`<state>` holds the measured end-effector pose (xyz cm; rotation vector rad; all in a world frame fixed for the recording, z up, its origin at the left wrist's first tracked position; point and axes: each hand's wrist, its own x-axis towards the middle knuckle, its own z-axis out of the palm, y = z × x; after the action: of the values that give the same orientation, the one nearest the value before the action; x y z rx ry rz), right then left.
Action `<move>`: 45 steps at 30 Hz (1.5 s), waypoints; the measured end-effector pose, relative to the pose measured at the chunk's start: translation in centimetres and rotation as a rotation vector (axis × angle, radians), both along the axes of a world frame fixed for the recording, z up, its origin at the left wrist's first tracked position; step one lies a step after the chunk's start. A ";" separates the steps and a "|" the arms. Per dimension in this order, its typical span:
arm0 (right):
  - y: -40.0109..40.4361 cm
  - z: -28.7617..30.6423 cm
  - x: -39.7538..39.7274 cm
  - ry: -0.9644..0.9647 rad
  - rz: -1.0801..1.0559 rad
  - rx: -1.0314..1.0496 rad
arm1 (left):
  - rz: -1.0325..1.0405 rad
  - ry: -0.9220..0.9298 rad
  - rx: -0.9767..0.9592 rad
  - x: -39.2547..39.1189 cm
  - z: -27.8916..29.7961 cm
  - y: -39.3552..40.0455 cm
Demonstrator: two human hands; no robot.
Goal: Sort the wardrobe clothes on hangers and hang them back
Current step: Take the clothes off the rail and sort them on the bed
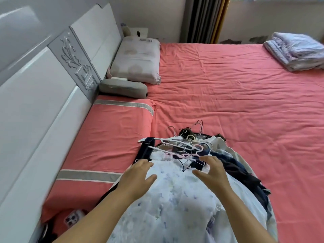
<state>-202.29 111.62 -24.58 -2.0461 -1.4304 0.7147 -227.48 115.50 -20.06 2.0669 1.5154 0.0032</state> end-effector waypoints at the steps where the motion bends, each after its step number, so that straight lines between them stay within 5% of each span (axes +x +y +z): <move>1: -0.1 0.3 -0.9 0.001 0.042 0.013 | 0.011 -0.014 0.001 -0.3 -0.1 -0.2; 11: -3.4 4.2 -15.4 0.069 0.469 0.167 | 0.300 -0.131 0.106 -10.7 2.7 -7.7; 18: -10.3 7.0 -28.4 0.115 0.777 0.220 | 0.611 -0.182 0.205 -21.7 4.8 -21.0; 34: -39.4 12.8 -51.7 0.310 1.485 0.229 | 1.312 -0.094 0.412 -36.7 9.2 -61.7; 45: -58.6 19.4 -61.8 0.603 2.070 0.239 | 1.898 0.155 0.715 -34.9 16.1 -83.1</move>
<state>-264.05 53.06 -5.14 0.5427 -2.4974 1.4303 -262.34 32.36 -3.97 0.1434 3.1640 1.1794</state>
